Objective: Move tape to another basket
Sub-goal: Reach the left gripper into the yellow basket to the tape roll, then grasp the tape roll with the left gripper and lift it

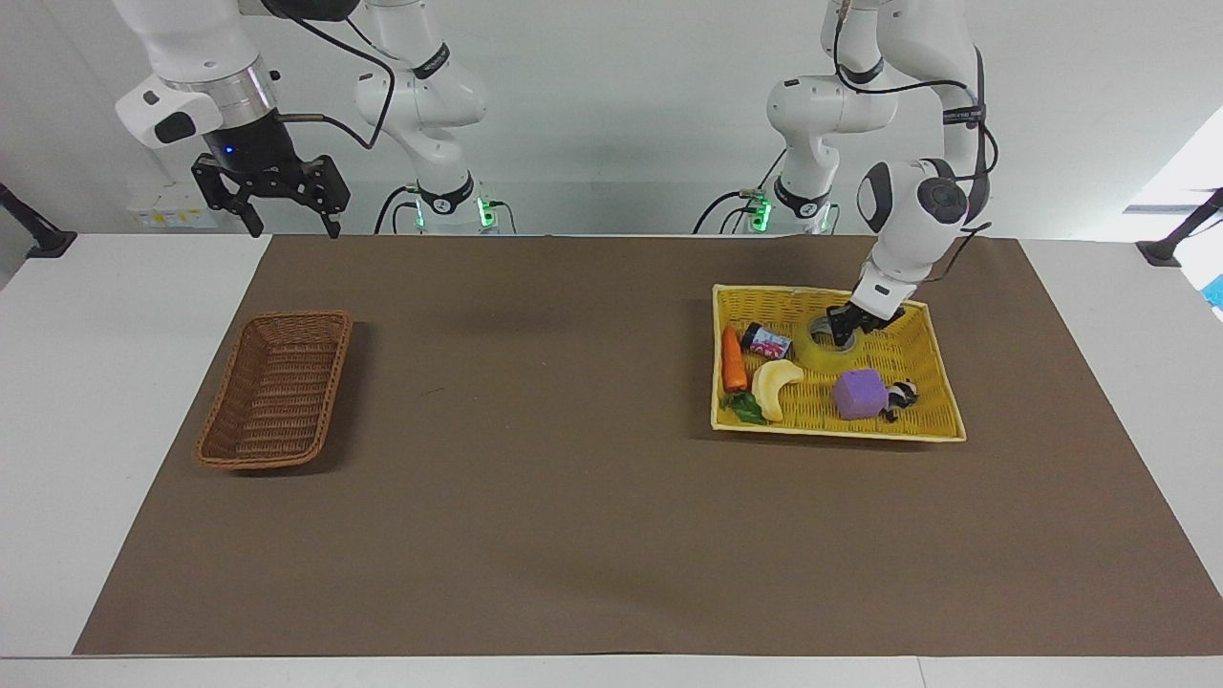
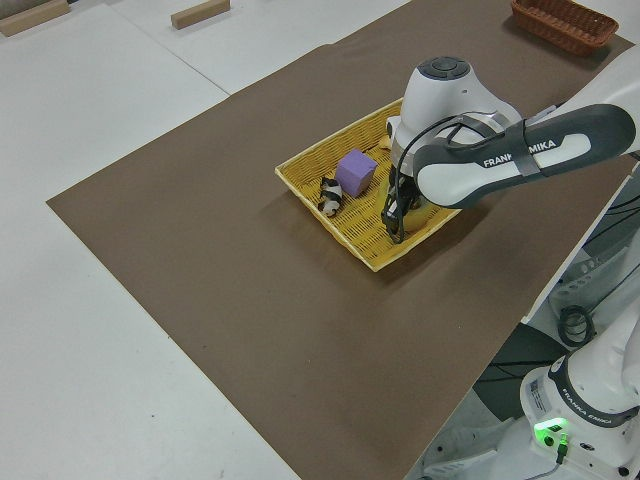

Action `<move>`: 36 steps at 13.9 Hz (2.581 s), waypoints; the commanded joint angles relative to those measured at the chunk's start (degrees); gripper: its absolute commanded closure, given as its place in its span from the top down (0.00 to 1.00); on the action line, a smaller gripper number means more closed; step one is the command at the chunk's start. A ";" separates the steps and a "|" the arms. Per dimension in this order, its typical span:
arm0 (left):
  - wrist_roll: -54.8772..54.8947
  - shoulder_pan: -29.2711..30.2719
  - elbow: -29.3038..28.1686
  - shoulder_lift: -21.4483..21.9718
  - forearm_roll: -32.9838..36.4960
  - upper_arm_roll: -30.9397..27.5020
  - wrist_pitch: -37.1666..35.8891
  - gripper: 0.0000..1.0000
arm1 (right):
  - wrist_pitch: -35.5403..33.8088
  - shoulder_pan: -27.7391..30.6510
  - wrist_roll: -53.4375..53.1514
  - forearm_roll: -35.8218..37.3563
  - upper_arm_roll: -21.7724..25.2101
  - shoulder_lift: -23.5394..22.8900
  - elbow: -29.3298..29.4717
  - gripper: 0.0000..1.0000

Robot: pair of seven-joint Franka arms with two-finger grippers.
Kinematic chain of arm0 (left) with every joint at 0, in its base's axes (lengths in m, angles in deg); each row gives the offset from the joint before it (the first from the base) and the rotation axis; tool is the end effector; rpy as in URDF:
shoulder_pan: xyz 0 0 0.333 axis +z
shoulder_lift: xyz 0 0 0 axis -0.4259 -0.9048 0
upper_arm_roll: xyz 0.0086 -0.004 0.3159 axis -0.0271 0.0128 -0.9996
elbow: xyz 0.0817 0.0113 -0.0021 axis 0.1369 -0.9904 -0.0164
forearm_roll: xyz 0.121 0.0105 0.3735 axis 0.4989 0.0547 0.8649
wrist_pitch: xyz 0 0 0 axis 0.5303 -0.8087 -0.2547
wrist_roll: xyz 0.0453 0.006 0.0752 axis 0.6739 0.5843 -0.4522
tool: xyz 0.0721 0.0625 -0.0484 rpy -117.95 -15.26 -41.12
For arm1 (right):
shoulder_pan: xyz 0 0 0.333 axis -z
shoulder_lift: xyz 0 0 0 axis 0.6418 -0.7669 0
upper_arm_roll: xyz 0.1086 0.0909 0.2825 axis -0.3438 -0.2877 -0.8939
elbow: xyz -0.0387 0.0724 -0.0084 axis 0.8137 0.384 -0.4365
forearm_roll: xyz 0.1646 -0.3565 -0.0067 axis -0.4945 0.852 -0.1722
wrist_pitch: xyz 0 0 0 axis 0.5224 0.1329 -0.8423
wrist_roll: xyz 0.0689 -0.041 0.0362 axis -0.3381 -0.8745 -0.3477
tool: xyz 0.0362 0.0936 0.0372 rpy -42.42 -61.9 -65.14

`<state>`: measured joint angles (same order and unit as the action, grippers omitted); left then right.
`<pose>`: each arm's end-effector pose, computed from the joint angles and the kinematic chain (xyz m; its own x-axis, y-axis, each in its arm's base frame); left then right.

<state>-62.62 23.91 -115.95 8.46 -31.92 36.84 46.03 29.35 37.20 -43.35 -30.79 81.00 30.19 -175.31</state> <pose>0.4437 -0.0397 0.3152 0.9962 0.0645 -0.0591 0.0661 -0.9975 0.0242 0.5317 -0.0179 0.6566 0.9994 -0.0123 0.0323 -0.0131 -0.9996 0.0253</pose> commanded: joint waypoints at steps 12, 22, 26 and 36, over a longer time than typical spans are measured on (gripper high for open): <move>-4.96 -2.82 30.26 -1.56 -1.01 -0.06 -34.41 0.00 | 0.08 0.53 1.06 -1.23 -0.12 0.40 -0.17 1.00; -38.77 -21.46 52.40 -11.83 -4.61 0.03 -42.69 0.00 | 0.08 0.53 1.06 -1.23 -0.12 0.40 -0.17 1.00; -49.42 -26.38 57.52 -13.95 -10.67 0.03 -37.10 0.00 | 0.08 0.53 1.06 -1.23 -0.12 0.40 -0.08 1.00; -68.95 -35.88 56.47 -13.78 -17.81 1.17 -18.08 0.00 | 0.08 0.53 1.06 -1.23 -0.12 0.40 -0.17 1.00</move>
<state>-129.96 -10.68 -60.20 -5.03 -48.47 38.75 25.72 29.35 37.20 -43.35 -30.79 80.99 30.19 -175.31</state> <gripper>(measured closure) 0.771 0.000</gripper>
